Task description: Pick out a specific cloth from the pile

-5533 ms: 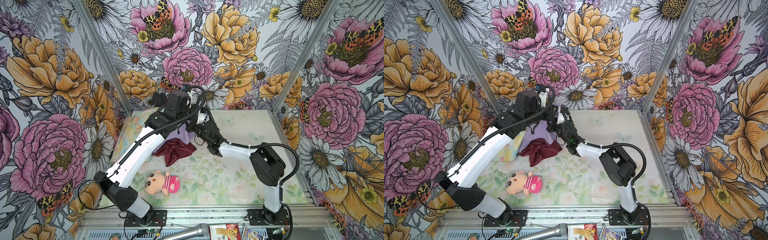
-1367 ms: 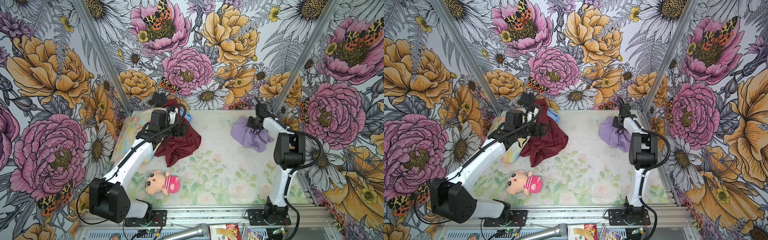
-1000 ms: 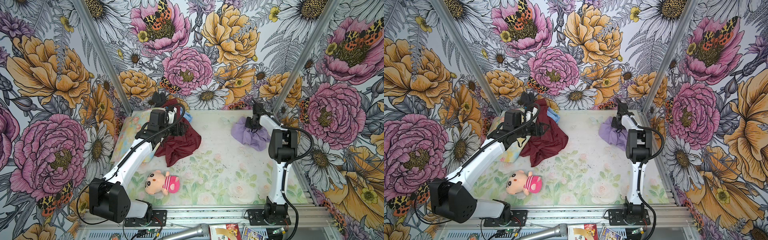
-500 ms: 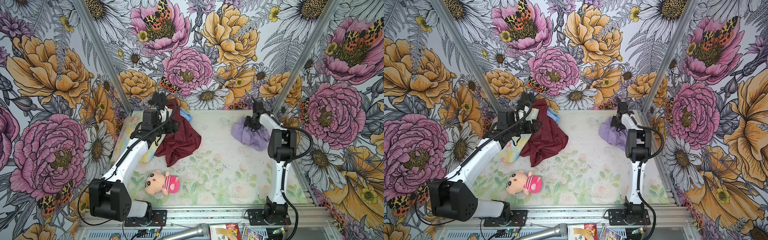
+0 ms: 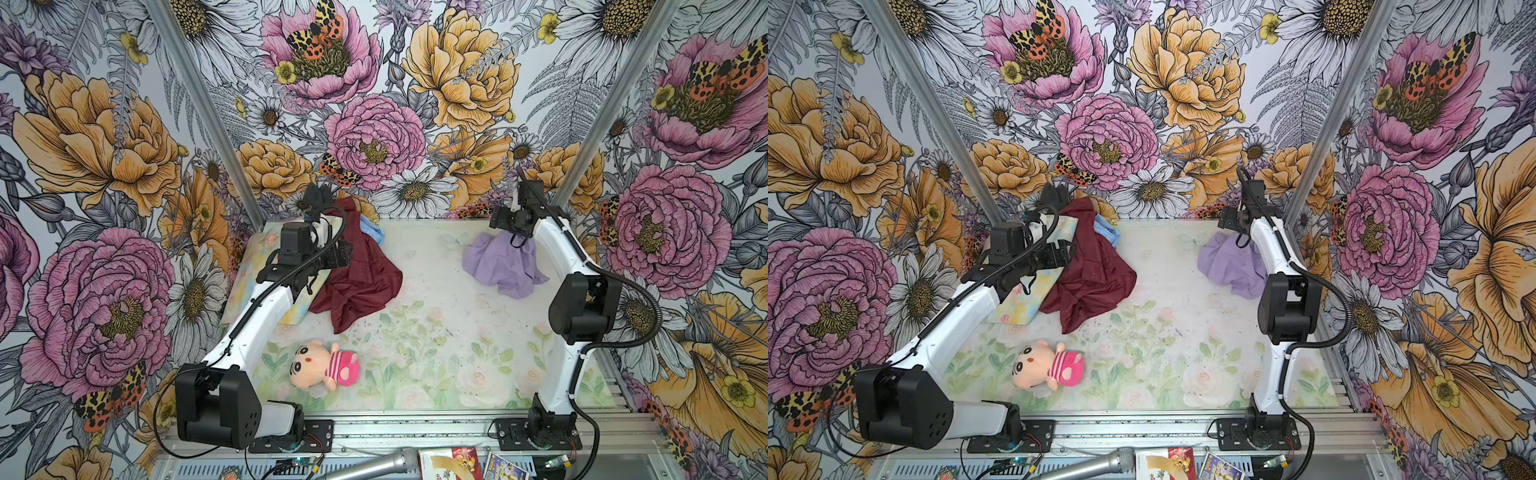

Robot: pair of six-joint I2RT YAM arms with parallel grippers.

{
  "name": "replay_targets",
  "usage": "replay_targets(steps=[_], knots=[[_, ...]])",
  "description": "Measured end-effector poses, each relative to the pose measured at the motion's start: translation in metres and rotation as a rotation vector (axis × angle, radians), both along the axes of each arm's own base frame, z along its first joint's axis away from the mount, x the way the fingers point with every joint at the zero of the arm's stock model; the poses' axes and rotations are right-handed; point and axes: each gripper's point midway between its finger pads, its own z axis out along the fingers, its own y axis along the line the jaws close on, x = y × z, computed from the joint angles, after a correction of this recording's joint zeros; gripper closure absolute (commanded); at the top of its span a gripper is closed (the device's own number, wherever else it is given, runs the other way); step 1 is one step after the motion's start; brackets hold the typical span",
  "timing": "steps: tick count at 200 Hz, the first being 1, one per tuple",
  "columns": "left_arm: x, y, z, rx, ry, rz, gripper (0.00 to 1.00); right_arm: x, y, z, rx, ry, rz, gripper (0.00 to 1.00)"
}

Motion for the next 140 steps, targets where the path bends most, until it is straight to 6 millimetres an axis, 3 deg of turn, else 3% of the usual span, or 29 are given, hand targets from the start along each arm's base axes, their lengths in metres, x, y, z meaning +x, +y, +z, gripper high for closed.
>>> replay_targets(steps=[32, 52, 69, 117, 140], knots=[[0.002, 0.016, 0.009, 0.003, -0.039, 0.051, 0.01, -0.015, 0.004, 0.039, -0.024, -0.073, 0.018, 0.04], [0.004, 0.024, 0.011, 0.007, -0.052, 0.075, 0.01, -0.024, 0.004, 0.048, -0.033, -0.088, 0.019, 0.04], [0.005, 0.026, 0.01, 0.012, -0.052, 0.085, 0.01, -0.032, 0.003, 0.04, -0.043, -0.068, 0.018, 0.04], [0.006, 0.029, 0.007, 0.019, -0.06, 0.1, 0.01, -0.069, 0.006, -0.014, -0.099, 0.043, 0.047, 0.03], [0.006, 0.036, 0.003, 0.031, -0.065, 0.127, 0.01, -0.096, 0.014, -0.015, -0.121, 0.007, 0.075, 0.02]])
